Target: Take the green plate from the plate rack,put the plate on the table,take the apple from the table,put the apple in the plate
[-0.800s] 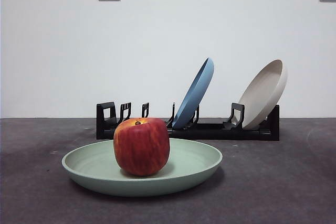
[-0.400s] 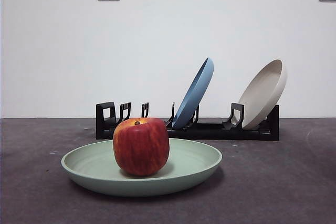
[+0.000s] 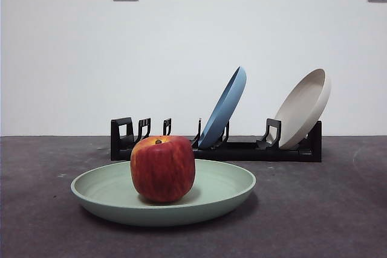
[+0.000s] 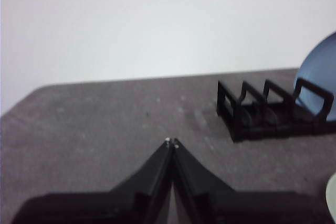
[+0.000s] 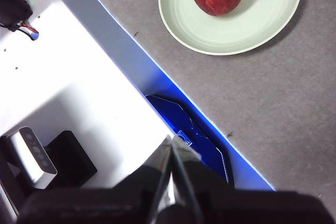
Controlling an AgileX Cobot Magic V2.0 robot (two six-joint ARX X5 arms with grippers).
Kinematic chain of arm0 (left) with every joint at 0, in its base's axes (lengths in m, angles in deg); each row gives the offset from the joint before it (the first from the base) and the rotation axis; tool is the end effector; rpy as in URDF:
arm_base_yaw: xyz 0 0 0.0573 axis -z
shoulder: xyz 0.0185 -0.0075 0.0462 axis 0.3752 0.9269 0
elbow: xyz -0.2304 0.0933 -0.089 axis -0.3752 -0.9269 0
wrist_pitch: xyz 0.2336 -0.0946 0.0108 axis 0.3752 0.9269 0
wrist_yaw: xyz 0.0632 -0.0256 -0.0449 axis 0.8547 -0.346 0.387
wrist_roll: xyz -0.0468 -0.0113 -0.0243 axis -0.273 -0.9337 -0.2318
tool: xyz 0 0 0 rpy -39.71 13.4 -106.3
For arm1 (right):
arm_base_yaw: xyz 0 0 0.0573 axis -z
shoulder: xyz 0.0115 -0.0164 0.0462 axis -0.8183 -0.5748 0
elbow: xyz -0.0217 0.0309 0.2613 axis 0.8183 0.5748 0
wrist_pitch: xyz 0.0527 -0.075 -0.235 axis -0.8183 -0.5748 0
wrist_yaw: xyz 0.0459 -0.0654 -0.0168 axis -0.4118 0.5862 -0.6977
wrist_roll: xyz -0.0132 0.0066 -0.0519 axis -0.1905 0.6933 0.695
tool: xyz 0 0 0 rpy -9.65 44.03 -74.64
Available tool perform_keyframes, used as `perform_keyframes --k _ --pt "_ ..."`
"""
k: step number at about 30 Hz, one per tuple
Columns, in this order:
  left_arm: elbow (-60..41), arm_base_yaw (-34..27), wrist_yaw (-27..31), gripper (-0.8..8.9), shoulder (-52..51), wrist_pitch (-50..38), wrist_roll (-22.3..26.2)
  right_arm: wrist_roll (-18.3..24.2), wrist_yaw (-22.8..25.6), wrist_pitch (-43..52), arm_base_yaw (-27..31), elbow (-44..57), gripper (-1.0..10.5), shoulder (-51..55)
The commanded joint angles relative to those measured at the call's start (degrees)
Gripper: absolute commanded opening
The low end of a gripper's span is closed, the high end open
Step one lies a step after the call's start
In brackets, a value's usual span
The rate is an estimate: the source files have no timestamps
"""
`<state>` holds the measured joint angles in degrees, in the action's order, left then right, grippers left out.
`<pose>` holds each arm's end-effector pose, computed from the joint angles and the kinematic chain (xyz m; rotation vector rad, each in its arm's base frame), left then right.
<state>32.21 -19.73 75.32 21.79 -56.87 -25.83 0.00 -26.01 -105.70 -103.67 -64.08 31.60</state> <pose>0.0987 -0.0041 0.1694 0.0178 -0.0014 -0.0424 0.0811 0.1015 0.3413 -0.2575 0.9997 0.9326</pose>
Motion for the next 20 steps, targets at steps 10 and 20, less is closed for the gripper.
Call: perform_keyframes --k 10,20 --pt "-1.01 -0.22 -0.04 -0.03 -1.99 11.61 -3.17 -0.33 0.09 0.31 -0.07 0.44 0.0 0.11" --pt "-1.01 -0.17 -0.04 -0.03 -1.99 11.52 -5.09 -0.33 0.09 0.31 -0.07 0.44 0.0 0.11"
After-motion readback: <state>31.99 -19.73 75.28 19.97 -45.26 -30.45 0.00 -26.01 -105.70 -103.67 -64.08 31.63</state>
